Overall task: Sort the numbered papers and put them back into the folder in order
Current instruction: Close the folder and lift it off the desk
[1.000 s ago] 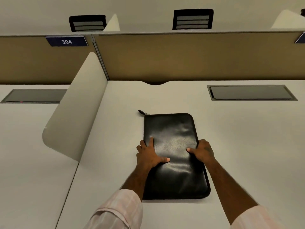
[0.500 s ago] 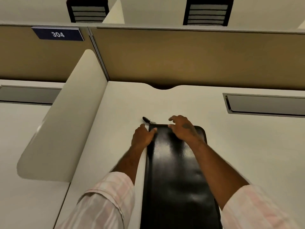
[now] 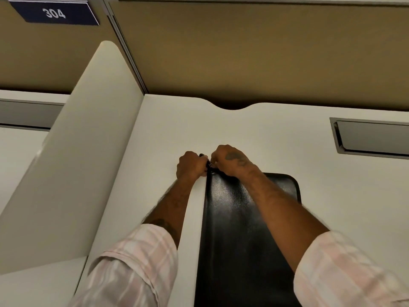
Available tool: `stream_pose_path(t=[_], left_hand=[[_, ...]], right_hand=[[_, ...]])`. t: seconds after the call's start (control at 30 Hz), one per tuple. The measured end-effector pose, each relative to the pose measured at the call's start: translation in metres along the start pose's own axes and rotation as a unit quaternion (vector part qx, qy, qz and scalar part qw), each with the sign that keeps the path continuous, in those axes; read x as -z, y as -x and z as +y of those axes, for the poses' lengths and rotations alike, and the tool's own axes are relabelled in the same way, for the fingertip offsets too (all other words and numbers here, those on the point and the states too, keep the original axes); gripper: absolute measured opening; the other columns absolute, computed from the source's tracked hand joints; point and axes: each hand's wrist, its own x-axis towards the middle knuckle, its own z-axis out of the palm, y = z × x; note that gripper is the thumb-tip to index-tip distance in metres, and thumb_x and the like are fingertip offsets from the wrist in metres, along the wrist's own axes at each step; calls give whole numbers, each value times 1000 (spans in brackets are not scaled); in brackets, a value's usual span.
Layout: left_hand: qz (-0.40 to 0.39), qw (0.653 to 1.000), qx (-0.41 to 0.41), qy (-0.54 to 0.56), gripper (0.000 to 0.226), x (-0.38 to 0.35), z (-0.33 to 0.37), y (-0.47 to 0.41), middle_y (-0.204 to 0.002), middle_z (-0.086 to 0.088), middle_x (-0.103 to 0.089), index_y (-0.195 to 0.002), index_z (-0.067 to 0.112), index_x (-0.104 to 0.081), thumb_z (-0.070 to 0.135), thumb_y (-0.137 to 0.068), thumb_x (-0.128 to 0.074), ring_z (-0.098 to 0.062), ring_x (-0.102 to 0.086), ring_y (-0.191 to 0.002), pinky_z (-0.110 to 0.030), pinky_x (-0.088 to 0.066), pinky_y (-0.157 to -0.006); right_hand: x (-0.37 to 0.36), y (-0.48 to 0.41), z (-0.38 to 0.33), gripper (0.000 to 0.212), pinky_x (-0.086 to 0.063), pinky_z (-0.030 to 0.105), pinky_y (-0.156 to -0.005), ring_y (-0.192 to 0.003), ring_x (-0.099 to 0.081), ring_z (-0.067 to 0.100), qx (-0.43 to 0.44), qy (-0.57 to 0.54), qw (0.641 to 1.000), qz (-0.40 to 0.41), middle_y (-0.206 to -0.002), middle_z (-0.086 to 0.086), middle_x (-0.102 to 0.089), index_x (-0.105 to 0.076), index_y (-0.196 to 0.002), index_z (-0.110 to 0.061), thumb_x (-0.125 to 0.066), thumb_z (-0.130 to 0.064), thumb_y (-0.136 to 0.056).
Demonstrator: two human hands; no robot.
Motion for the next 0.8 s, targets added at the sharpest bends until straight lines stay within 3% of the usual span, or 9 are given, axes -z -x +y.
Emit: stream_pose_path(t=[0.13,0.27,0.4,0.57,0.67,0.8], left_hand=[[-7,1000,12,25,26,1,-3,2,-61,2,-72,-76,13,-69,34,-71,-56,-20,-72,-60,-44,-61,-74],[21,999,19,29,28,0,-5,3,-69,0,-73,-75,14,-66,37,-68,-52,-25,-72,-66,-43,-60,-75],[4,998,16,56,20,1,0,17,-59,4,-71,-77,13,-66,28,-76,-52,-18,-72,-64,-43,-59,-80],[37,996,26,80,19,4,-6,15,-60,0,-72,-75,12,-64,28,-81,-57,-22,-72,-66,-47,-60,-79],[45,995,28,85,24,2,-11,9,-66,-1,-73,-74,13,-65,34,-72,-54,-27,-72,-72,-51,-59,-78],[48,995,25,78,36,-7,-29,-4,-81,-7,-73,-78,15,-67,44,-69,-49,-30,-71,-80,-54,-59,-77]], right_hand=[[5,2,-1,22,-50,35,-83,-106,-58,26,51,59,997,10,-113,8,-61,-66,-109,-13,-52,-13,-92],[7,15,8,25,-45,35,-79,-107,-55,27,97,119,988,33,-112,8,-60,-60,-112,-13,-46,-6,-92],[8,33,31,25,-41,32,-74,-103,-54,25,102,154,982,44,-109,7,-59,-59,-112,-13,-45,-5,-93],[14,65,96,25,-40,27,-73,-104,-55,23,39,136,990,13,-109,4,-59,-62,-110,-19,-50,-7,-91],[21,92,137,26,-43,28,-79,-105,-55,21,-22,122,992,16,-112,2,-61,-65,-108,-20,-55,-5,-89],[14,135,172,21,-32,23,-74,-103,-56,24,-99,86,991,3,-111,7,-60,-65,-108,-13,-54,-7,-91]])
